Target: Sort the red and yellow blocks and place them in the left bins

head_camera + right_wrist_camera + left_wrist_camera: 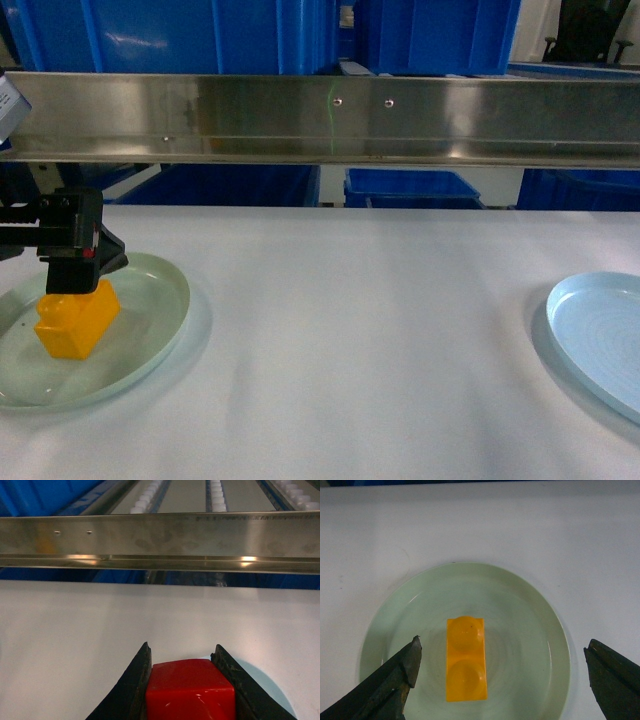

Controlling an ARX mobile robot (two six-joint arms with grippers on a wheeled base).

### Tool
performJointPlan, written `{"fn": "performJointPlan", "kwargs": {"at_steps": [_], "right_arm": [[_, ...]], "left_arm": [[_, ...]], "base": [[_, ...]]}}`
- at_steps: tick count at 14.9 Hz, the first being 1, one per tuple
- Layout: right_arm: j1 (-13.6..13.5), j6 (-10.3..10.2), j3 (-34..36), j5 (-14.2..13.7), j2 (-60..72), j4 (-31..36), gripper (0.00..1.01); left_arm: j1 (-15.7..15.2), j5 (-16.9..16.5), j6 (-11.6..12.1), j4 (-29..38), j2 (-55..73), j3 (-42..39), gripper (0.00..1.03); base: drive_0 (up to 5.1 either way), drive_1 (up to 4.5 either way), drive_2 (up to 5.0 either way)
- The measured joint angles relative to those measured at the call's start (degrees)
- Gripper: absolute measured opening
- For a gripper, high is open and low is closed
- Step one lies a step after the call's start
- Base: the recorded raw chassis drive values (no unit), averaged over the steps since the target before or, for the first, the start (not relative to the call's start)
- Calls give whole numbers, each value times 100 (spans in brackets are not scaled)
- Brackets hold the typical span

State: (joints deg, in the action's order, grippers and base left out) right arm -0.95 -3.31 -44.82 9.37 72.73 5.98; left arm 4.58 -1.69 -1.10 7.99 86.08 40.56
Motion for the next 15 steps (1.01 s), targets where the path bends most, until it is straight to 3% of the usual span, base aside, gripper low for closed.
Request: {"fn": "performJointPlan", "kwargs": {"at_steps": [3,6,8,13,15], "right_arm": [[-297,-155,754,-61,-879,-205,29],[-643,-326,1233,-98,-898,-122,29],[-680,-356,1368,-118,-730,26,29],[-612,-352,1360,-72,-520,138,29],[-619,-361,1366,-72,-520,151,29]], "left_arm": [[0,0,0,-2,0,0,98],[0,0,0,0,0,0,98],[-74,-2,11,68,144,118,98],[-221,-162,4,-667,1158,970,98],[-205,-173,136,-588,1421,1091,98]], "base": [[0,0,0],[0,0,0],[0,0,0],[0,0,0],[0,0,0]]}}
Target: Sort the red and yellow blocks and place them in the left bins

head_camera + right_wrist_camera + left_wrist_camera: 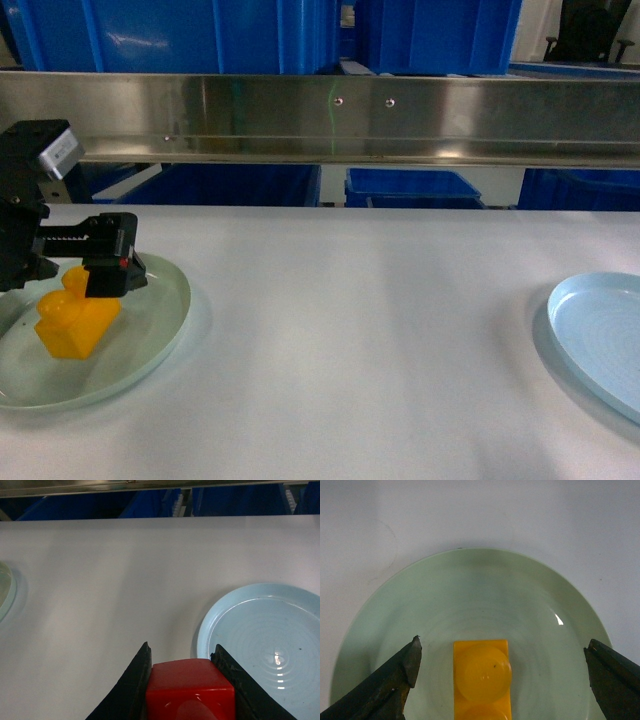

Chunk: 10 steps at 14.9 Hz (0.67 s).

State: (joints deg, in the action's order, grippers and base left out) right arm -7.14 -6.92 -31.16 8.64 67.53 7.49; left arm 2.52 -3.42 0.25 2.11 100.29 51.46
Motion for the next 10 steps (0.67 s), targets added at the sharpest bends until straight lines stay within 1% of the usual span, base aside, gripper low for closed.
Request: {"fn": "performJointPlan", "kwargs": {"at_steps": [3,7,8,9,10], "right_arm": [[-7,-57,4,-4,0,0,29],[2,-61,7,-4,42,-17,29],[2,-61,7,-4,39,-17,29],[2,-61,7,-4,39,-17,29],[-2,-68,7,-7,39,-20,29]], "left_arm": [[-42,20,199,-109,378,107,98],[-166,173,492,83,664,109,98],[-195,221,597,236,697,94,94],[-192,369,737,577,745,17,85],[-192,356,796,634,817,-9,74]], "base": [[0,0,0],[0,0,0],[0,0,0],[0,0,0],[0,0,0]]}}
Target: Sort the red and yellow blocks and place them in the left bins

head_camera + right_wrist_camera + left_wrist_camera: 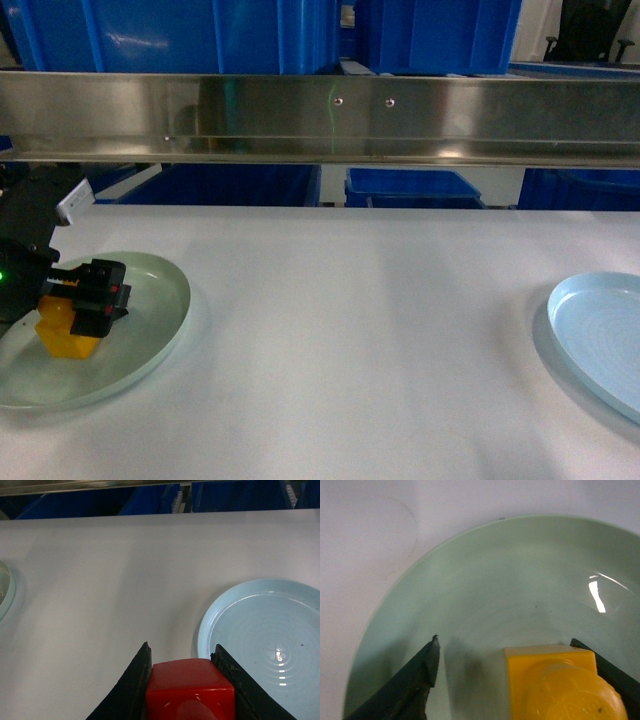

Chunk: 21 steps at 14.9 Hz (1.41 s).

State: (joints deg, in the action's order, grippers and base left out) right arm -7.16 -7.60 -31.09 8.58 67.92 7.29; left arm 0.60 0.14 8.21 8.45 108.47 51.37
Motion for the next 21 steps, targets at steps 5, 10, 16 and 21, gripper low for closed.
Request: {"fn": "performJointPlan", "kwargs": {"at_steps": [5,10,16,21], "right_arm": [[-33,-33,0,-50,-2,-48,29],[-85,-57,-2,-109,-15,-55,29],[-122,-295,-575,-120,-372,-90,29],[116,-422,-234,-129,-1458,-787,29]], "left_arm": [[-4,-321,13,-22,-81,-122,46],[57,-608,-83,-522,-463,-103,29],[328,-1353,-748,-1108,-2909,319,28],[470,-1045,-1040,-2048,-4750,-13,27]], "base": [[0,0,0],[0,0,0],[0,0,0],[0,0,0]]}}
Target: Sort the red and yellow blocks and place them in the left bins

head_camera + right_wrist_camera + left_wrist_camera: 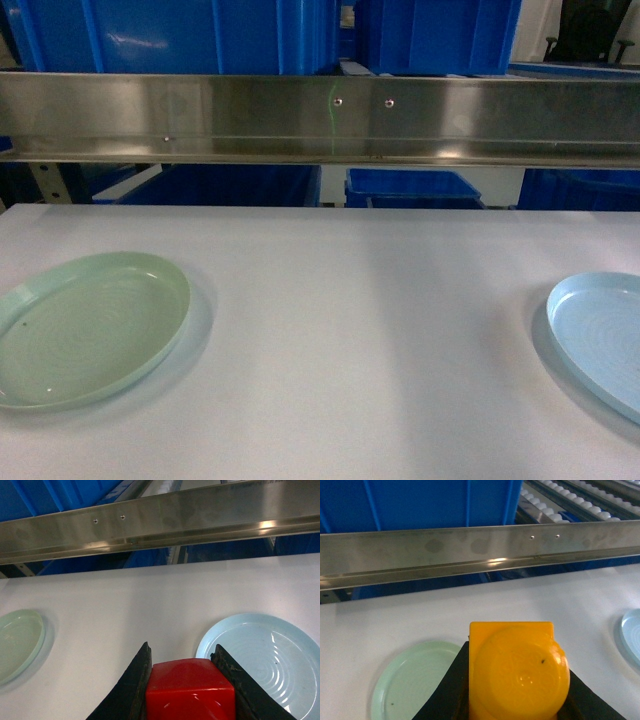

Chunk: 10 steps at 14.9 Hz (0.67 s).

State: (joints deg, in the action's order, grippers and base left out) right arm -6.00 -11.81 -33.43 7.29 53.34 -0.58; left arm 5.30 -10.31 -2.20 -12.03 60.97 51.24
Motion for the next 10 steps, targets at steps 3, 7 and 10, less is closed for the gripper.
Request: {"fn": "performJointPlan", "kwargs": {"at_steps": [3,7,10], "right_arm": [[181,249,76,-332,33,-72,29],[341,354,81,-273,144,-37,29],[297,352,81,-282,166,-55,28]], "left_arm": [[-656,280,7,4,-92,-15,27],[-673,229,70,98,-114,-81,27],[-686,240,70,216,-114,-83,27]], "base": [[0,0,0],[0,0,0],[0,0,0]]}}
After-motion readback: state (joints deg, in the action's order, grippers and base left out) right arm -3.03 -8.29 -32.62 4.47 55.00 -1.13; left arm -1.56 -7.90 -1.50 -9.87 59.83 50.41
